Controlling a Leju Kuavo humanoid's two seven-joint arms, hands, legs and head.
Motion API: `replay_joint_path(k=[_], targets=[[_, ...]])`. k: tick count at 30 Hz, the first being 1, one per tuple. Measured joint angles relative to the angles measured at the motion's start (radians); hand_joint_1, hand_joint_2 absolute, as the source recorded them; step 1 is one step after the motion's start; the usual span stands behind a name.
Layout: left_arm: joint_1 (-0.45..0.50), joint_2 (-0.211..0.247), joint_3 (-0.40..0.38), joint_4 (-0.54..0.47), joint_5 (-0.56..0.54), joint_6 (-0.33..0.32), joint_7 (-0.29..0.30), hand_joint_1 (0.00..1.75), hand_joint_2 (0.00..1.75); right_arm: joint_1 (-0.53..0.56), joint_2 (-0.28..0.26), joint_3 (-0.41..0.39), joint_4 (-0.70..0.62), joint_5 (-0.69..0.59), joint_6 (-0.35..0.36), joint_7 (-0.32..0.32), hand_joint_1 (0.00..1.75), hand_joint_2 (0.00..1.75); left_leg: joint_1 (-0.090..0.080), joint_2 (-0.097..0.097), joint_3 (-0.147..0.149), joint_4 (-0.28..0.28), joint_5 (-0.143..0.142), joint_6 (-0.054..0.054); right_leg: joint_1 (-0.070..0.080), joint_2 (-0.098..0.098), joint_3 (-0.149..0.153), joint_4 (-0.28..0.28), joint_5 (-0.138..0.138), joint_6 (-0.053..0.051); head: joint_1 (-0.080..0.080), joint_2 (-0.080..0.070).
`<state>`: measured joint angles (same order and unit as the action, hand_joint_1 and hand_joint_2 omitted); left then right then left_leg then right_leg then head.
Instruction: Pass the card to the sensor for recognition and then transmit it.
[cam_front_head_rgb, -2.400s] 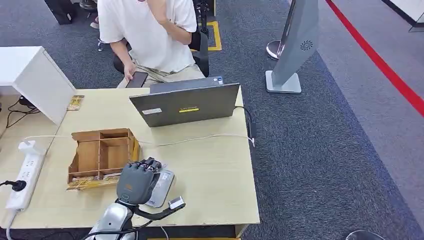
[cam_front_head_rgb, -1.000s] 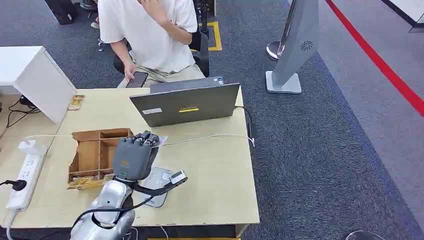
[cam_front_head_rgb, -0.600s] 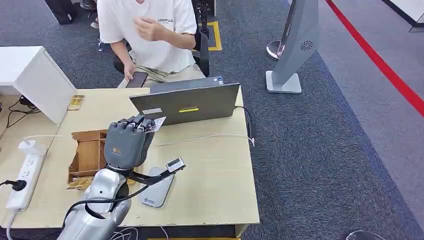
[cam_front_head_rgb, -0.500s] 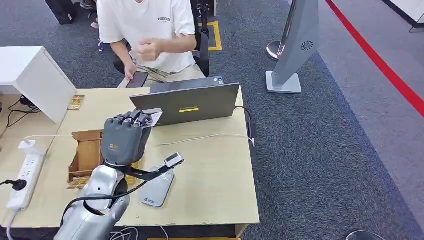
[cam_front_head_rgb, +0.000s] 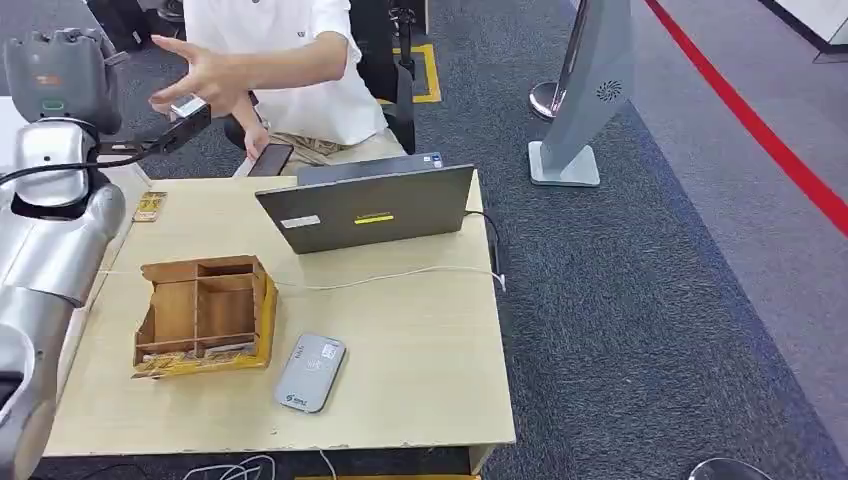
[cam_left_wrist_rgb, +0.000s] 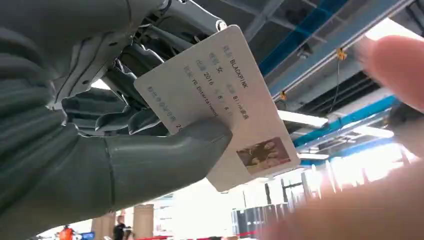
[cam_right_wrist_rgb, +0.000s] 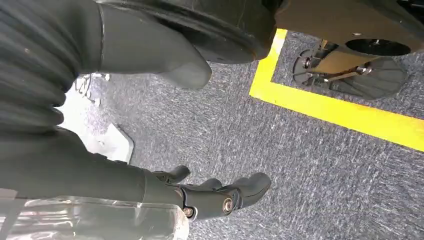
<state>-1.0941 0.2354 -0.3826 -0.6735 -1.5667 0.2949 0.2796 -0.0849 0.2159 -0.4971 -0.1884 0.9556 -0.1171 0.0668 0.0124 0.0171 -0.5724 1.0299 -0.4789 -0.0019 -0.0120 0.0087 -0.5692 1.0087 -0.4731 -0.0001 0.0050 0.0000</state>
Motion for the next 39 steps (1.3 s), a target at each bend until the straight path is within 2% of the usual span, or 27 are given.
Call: replay_joint_path(k=[5,15,16,19,23,28,31,35,39], targets=[[-0.019,0.016,0.000,0.093,-0.001,0.002,0.000,1.75,1.75,-0.002,0.000,-0.001,0.000,0.000,0.005,0.000,0.00,1.75,0.000,-0.001,-0.001,0.000,0.000,0.000,0.000,-0.001,0.000,0.000,0.000,0.000,0.000,0.000],[-0.020,0.016,0.002,0.134,-0.002,-0.003,-0.009,1.75,1.75,-0.002,0.000,-0.002,0.000,-0.003,0.006,-0.005,0.00,1.75,0.000,0.001,-0.002,0.000,0.000,0.000,0.000,0.002,-0.002,0.000,0.001,0.000,0.000,0.000],[-0.020,0.016,0.002,0.136,-0.002,-0.005,-0.010,0.00,1.75,-0.002,0.000,-0.001,0.000,-0.003,0.006,-0.007,0.00,1.75,0.000,0.001,-0.003,0.000,0.000,0.000,0.000,0.002,-0.003,0.000,0.001,0.000,0.000,0.000],[-0.019,0.016,0.002,0.137,-0.002,-0.026,-0.014,0.00,1.75,-0.002,0.000,-0.002,0.000,-0.003,0.006,-0.013,0.00,1.75,0.000,0.001,-0.005,0.000,0.000,0.000,0.000,0.002,-0.005,0.000,0.001,0.000,0.000,0.000],[-0.001,0.015,0.009,0.135,-0.002,-0.020,-0.026,0.00,1.75,-0.003,0.000,-0.003,0.000,-0.004,0.005,-0.014,0.00,1.75,0.000,0.000,-0.005,0.000,0.000,0.000,0.000,0.001,-0.005,0.000,0.000,0.000,0.000,0.000],[0.080,-0.016,0.045,0.058,0.035,0.024,-0.115,0.00,1.75,-0.002,0.000,-0.013,0.000,-0.007,0.003,-0.016,0.00,1.75,-0.001,0.000,-0.005,0.000,0.000,0.000,-0.001,0.000,-0.004,0.000,0.000,0.000,0.000,0.000],[0.197,-0.054,0.067,-0.079,0.047,0.049,-0.156,0.00,1.75,-0.002,0.000,-0.026,0.000,-0.008,-0.003,-0.016,0.00,1.75,-0.001,0.000,-0.005,0.000,0.000,0.000,-0.001,0.000,-0.004,-0.001,0.000,0.001,0.000,0.000],[0.346,-0.092,0.068,-0.274,0.065,0.050,-0.190,0.00,1.75,0.000,0.004,-0.045,0.000,-0.021,-0.016,-0.014,0.00,1.75,-0.001,0.001,-0.005,0.000,-0.001,0.001,-0.001,0.001,-0.004,-0.001,0.000,0.001,0.000,0.000],[0.518,-0.100,0.064,-0.526,0.107,0.063,-0.241,0.00,1.75,0.002,0.005,-0.078,0.000,-0.057,-0.009,-0.019,0.00,1.75,-0.001,0.001,-0.005,0.000,-0.002,0.001,-0.001,0.001,-0.005,-0.002,0.000,0.001,-0.001,0.000]])
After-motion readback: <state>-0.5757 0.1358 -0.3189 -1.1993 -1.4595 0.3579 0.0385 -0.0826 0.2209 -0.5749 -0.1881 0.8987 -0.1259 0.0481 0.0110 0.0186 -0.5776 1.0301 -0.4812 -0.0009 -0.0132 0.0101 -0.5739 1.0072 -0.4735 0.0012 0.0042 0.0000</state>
